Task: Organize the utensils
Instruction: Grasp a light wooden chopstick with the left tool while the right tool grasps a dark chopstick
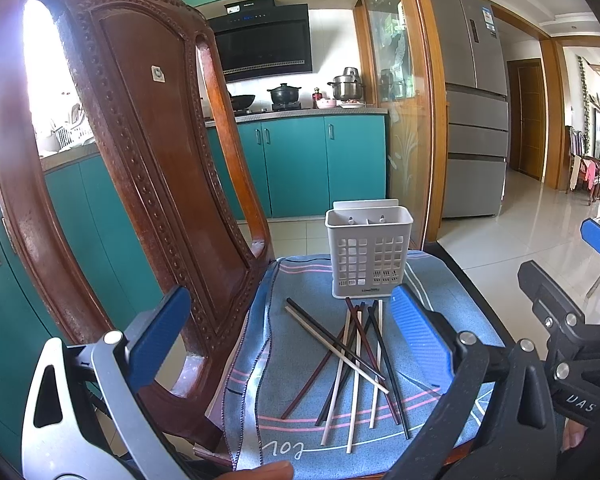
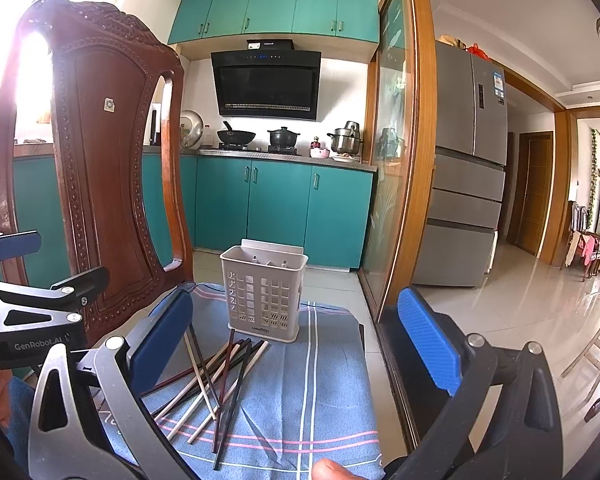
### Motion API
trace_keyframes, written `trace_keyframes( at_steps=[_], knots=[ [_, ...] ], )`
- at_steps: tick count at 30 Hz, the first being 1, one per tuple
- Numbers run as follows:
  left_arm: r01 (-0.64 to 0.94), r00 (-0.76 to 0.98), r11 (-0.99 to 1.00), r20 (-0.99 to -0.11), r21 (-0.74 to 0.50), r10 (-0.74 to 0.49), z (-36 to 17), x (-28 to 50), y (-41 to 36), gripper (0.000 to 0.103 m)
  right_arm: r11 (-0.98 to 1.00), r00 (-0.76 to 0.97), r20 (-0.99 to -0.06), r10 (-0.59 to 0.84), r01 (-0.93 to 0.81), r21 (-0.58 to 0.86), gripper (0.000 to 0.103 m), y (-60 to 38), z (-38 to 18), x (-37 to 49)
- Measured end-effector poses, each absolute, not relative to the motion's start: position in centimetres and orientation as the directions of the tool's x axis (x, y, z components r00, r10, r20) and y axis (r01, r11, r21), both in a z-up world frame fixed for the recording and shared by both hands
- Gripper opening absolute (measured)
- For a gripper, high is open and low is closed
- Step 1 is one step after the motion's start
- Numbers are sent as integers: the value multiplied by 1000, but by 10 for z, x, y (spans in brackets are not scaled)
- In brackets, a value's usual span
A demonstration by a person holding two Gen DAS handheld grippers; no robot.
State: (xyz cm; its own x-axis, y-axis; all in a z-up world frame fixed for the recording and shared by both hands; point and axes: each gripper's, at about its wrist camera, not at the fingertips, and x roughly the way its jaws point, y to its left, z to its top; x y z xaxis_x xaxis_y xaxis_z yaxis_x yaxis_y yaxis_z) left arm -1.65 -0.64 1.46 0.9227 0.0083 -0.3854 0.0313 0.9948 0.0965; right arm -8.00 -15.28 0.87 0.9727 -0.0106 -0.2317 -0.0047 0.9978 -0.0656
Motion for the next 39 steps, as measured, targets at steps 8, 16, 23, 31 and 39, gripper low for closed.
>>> trace_keyframes(
  at_steps=[8, 16, 23, 31, 39],
  knots=[
    [33, 920, 995, -392, 96, 7, 13, -15, -9, 100, 998, 972, -234, -7, -9, -67, 100, -152, 8, -78],
    [119, 825, 992, -551, -46, -125, -22, 22, 3, 100, 997, 929, -365, -62, 37, -75, 100, -176, -12, -37],
    [162, 650, 966, -715, -200, -257, -78, 102, 16, 76, 992, 722, -680, 124, -65, 112, 61, -193, -77, 70],
    [165, 484, 967, -838, -194, -251, -135, 201, 11, 39, 922, 400, -831, 387, -143, 360, 29, -156, -146, 180],
    [102, 400, 961, -873, -259, -278, -165, 252, 22, 28, 928, 314, -877, 365, -206, 312, 27, -130, -174, 203]
  ],
)
